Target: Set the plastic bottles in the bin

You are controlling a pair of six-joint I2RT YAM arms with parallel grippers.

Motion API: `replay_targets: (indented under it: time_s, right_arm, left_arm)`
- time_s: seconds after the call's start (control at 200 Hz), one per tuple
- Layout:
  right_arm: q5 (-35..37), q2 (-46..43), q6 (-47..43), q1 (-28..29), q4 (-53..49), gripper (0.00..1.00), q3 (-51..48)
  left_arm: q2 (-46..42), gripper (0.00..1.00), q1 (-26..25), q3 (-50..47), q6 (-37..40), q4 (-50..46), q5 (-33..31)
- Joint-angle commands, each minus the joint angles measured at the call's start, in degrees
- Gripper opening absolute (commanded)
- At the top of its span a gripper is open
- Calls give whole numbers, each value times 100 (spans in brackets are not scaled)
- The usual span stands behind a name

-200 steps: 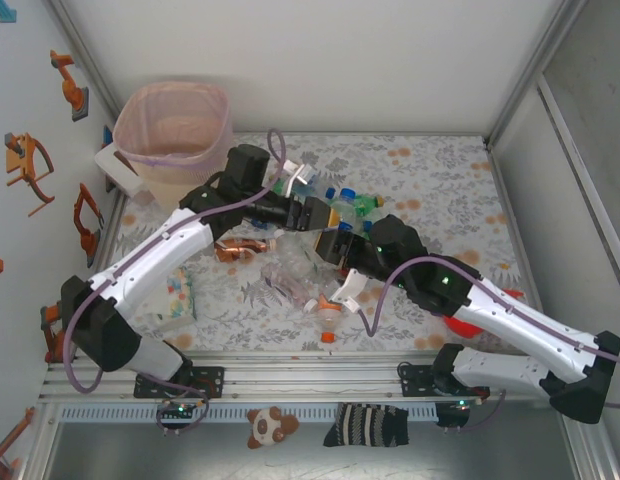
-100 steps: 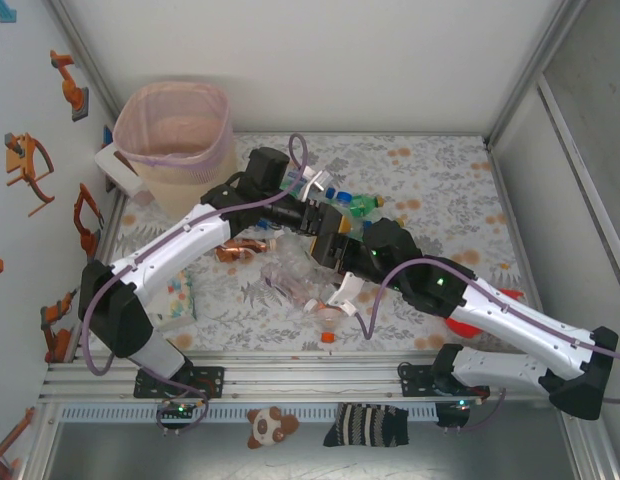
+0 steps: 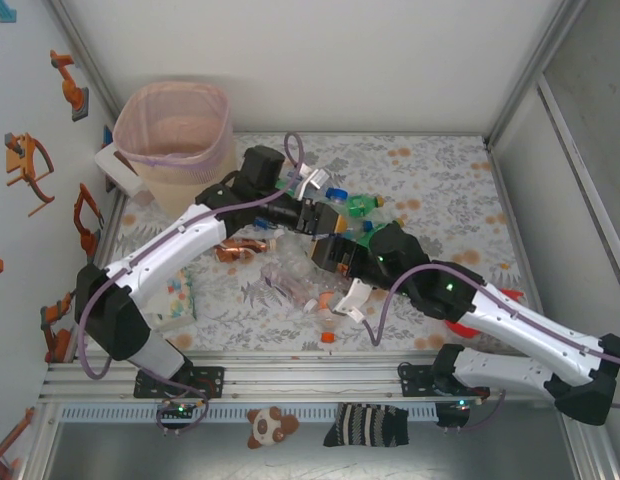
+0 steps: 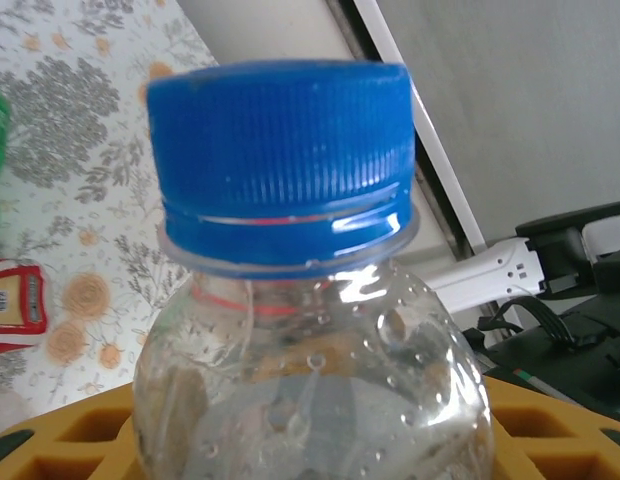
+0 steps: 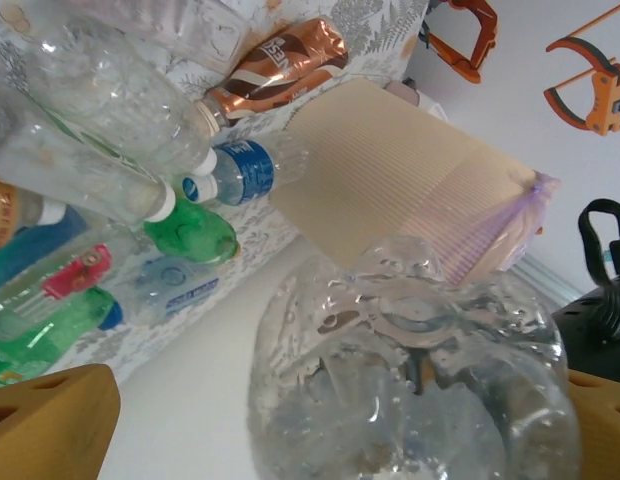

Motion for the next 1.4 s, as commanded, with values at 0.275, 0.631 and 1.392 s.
replay_targets:
  time_s: [0.275,0.631,1.392]
  right_arm:
    - [630,-137,5735,25,-352,99,289]
    - [3068,647,11472,12,-1185,99,1133]
    - [2877,846,12797,7,-2007,94,1740]
  left_arm:
    - [-423,44,829,756,904,-1079,-688]
    - [-285,45,1810,1907,1809,-1973,-1595]
    - [2299,47,3207,6117,4746,-3906,-5900]
